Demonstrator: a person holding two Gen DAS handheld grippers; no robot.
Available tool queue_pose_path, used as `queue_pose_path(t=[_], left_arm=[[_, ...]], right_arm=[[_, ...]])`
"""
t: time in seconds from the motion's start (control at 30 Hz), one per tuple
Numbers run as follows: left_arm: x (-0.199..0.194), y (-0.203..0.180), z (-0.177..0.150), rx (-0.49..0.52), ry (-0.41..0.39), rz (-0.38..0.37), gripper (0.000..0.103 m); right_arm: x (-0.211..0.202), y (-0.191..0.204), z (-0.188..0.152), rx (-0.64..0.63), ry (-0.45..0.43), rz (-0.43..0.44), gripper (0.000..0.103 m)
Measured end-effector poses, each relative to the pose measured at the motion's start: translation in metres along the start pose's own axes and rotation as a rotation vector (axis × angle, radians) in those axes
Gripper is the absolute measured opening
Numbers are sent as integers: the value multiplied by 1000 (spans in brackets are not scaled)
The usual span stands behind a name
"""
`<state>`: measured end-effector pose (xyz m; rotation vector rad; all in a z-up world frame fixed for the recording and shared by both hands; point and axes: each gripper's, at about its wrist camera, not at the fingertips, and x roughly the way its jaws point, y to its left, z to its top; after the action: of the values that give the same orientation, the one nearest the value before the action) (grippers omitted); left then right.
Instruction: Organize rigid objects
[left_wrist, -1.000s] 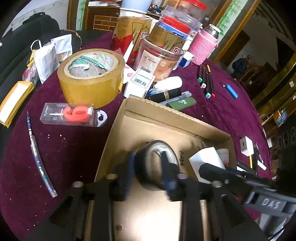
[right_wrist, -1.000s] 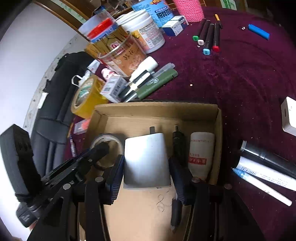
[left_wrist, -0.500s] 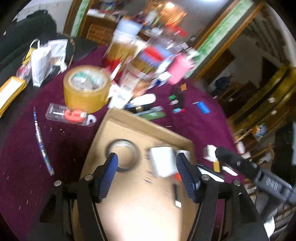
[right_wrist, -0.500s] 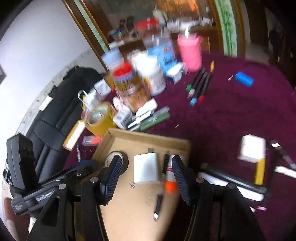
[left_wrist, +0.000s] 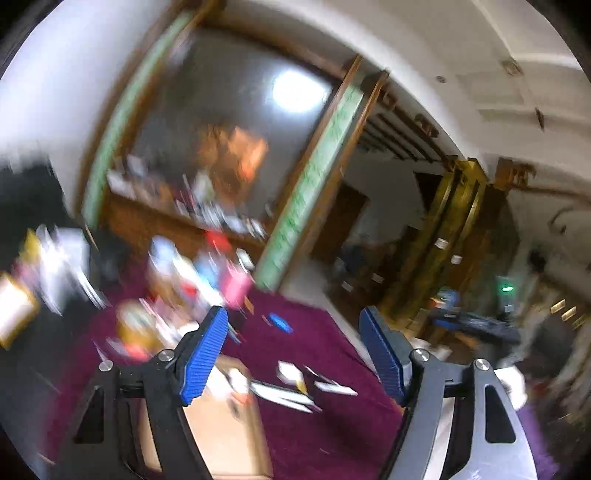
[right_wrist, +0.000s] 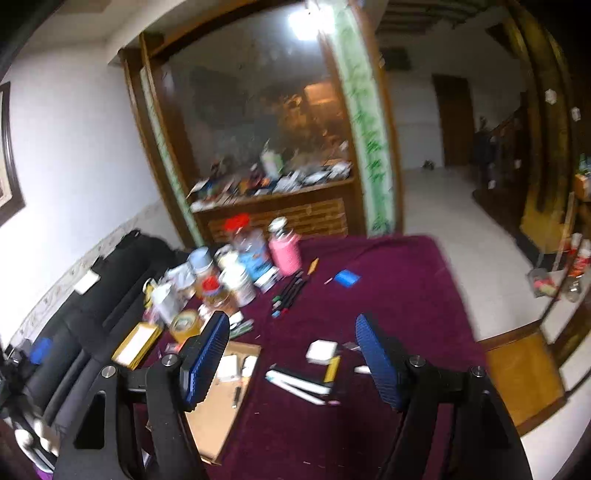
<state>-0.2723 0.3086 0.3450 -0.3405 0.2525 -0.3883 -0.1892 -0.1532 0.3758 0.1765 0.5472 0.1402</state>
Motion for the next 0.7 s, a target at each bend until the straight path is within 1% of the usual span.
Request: queue_pose_path(t=[0.03,0.07,0.1,0.13,0.2,0.23,0.27,0.3,0.33,0.37,0.4,0.43,0.47,0.5,0.53,0.6,0.63,0.7], left_arm=[[-22,-9,20,55,-52,69,73],[-38,-14,37,90,-93,123,73],[-53,-18,57,127,-134,193,74],[-64,-20,74,155,-164,262,75],[-85,-17,112,169,-212,400,75],[-93,-13,136,174,-205,461,78],[-101,-8,154,168,-208,510,78],[-110,-2,173,159,-236,590,78],[-116,-1,186,172,-249,666,79],[-121,1,202,203,-257,770,79],[-124,2,214,232,-264,861,79],[-126,4,221,252,-263,926,82],[-127,7,230,270,-257,1002,84],[-129,8,232,273,-258,1017,84],[-131,9,229,275,-261,1007,85],[-121,9,208,293,-252,931,94],[-113,9,196,306,-243,899,97],[-90,7,161,330,-207,814,97]], right_arm=[[-15,-4,9,-7,-16,-32,75],[-39,-8,23,-25,-46,-97,75],[-63,-10,39,-50,-82,-184,75],[-83,-12,54,-66,-114,-257,75],[-124,-14,84,-69,-167,-351,75],[-142,-14,98,-65,-188,-371,76],[-164,-13,115,-65,-211,-397,76],[-182,-9,128,-66,-232,-425,76],[-199,-6,143,-69,-254,-456,77],[-213,-2,155,-75,-275,-484,77],[-230,4,169,-87,-299,-517,82],[-246,13,183,-96,-330,-553,89],[-255,20,189,-101,-354,-577,92],[-264,31,193,-120,-385,-594,98],[-265,37,193,-138,-393,-589,101],[-252,42,182,-154,-388,-541,102],[-234,41,172,-168,-363,-506,102],[-180,34,141,-199,-270,-449,102]])
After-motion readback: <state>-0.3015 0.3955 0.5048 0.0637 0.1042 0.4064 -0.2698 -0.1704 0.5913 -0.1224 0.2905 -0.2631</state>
